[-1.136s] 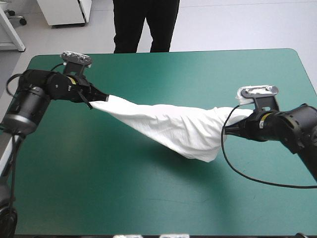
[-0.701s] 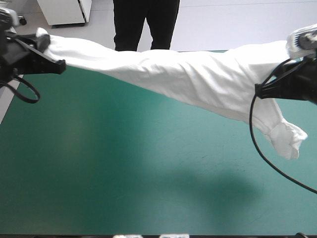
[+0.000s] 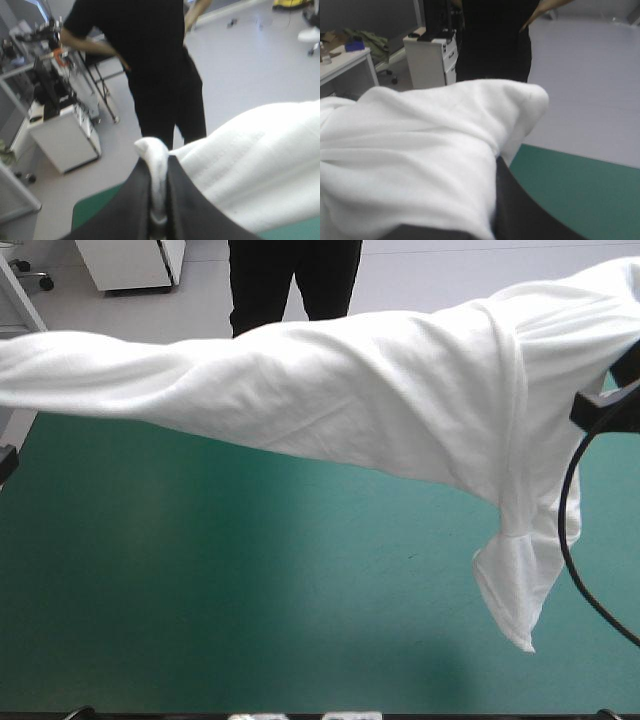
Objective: Fold the cloth
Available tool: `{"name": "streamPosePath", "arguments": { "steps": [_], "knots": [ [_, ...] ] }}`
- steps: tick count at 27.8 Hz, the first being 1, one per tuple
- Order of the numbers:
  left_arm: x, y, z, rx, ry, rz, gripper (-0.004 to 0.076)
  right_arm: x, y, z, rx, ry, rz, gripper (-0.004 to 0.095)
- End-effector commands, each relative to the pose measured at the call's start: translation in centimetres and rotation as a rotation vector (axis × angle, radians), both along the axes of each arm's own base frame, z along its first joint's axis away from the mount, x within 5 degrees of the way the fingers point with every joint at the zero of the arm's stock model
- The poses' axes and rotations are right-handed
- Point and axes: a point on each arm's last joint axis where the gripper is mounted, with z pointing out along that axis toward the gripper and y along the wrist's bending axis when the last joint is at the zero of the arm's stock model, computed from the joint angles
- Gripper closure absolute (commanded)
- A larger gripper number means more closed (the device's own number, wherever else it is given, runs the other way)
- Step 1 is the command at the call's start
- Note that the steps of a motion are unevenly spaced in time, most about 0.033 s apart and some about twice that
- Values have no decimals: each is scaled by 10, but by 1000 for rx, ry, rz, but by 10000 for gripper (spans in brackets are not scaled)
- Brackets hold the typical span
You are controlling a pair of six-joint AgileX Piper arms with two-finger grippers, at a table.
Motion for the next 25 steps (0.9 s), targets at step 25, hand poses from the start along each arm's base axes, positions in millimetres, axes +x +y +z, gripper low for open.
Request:
{"name": "streamPosePath", "arguments": {
  "steps": [25],
  "knots": [
    [212,-48,-213,-195,493,233,732,187,84,-256,-60,514,-22,925]
  ]
}}
